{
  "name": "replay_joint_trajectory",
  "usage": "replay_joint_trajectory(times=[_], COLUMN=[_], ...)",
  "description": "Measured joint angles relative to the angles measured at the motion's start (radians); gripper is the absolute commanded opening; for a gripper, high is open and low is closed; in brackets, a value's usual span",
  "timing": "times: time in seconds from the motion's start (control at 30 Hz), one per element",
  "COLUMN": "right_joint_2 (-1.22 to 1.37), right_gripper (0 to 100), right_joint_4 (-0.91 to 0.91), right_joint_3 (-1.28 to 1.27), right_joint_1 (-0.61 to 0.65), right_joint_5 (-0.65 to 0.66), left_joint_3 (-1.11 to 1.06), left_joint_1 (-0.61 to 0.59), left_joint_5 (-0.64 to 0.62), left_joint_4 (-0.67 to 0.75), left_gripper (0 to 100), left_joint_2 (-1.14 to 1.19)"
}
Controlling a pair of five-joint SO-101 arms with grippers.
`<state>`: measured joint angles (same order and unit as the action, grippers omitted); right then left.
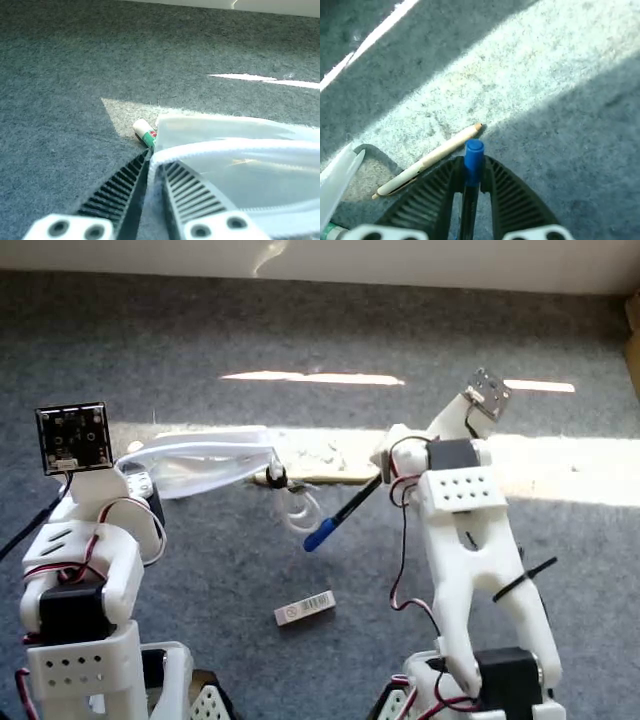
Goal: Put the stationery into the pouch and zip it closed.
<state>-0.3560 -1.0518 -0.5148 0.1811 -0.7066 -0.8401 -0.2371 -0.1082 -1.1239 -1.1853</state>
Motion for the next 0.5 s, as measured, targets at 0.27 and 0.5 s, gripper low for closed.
replay_joint_trajectory(times=[0.27,0.5], right_joint_2=[-0.222,-0.397], right_gripper=[0.5,0.5], right_joint_4=[0.11,0.203], right_joint_3=[-0.178,-0.305], right_joint_1=[0.071,0.123], right_joint_5=[0.034,0.112], left_joint_3=[0.0,0.0], left_joint_1=[0.002,0.002], left_joint_5=[0.0,0.0], left_joint_4=[0.0,0.0], left_gripper=[1,1], left_joint_2=[0.0,0.0])
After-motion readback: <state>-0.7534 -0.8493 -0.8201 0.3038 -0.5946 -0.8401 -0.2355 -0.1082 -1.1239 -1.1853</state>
